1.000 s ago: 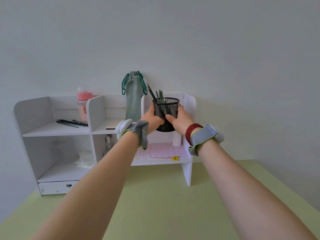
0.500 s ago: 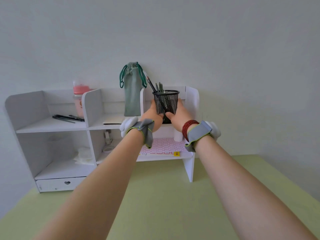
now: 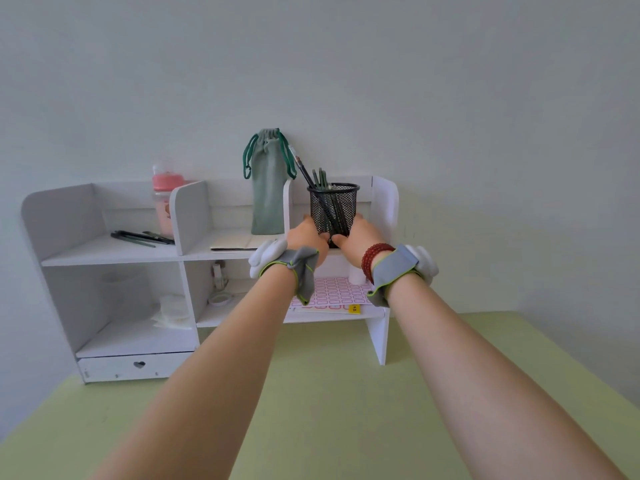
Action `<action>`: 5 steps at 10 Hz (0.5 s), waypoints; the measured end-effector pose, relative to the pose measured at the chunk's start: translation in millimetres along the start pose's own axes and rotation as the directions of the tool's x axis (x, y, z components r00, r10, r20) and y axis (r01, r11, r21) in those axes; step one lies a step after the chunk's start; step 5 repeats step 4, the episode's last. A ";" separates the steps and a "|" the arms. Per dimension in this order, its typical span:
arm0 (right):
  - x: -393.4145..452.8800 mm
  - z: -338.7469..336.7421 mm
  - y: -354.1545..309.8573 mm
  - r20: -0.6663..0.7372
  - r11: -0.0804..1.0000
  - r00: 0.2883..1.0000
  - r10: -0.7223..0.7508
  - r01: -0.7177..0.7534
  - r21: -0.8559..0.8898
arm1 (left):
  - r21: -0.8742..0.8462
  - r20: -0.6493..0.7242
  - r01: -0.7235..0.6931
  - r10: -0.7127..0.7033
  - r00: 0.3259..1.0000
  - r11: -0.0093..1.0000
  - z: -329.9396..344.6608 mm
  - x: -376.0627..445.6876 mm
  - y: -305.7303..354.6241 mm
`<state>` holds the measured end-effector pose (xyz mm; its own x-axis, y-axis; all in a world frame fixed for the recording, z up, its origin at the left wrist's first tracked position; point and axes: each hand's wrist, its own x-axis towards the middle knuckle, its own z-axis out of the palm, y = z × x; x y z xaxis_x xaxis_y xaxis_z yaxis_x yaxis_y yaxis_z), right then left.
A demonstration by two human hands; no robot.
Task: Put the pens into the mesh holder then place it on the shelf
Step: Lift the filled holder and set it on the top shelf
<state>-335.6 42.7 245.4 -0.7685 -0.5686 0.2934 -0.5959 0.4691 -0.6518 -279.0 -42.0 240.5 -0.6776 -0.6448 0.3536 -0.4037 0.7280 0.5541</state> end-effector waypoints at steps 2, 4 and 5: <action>-10.7 -8.7 -3.2 0.055 0.996 0.998 -0.007 0.012 -0.087 | 0.036 0.041 -0.051 0.050 0.998 0.998 -9.1 -14.1 3.6; -34.0 -20.3 -4.8 0.095 0.989 0.995 -0.034 0.047 -0.137 | 0.037 0.053 -0.084 0.082 0.995 0.996 -21.8 -35.2 0.6; -34.0 -20.3 -4.8 0.095 0.989 0.995 -0.034 0.047 -0.137 | 0.037 0.053 -0.084 0.082 0.995 0.996 -21.8 -35.2 0.6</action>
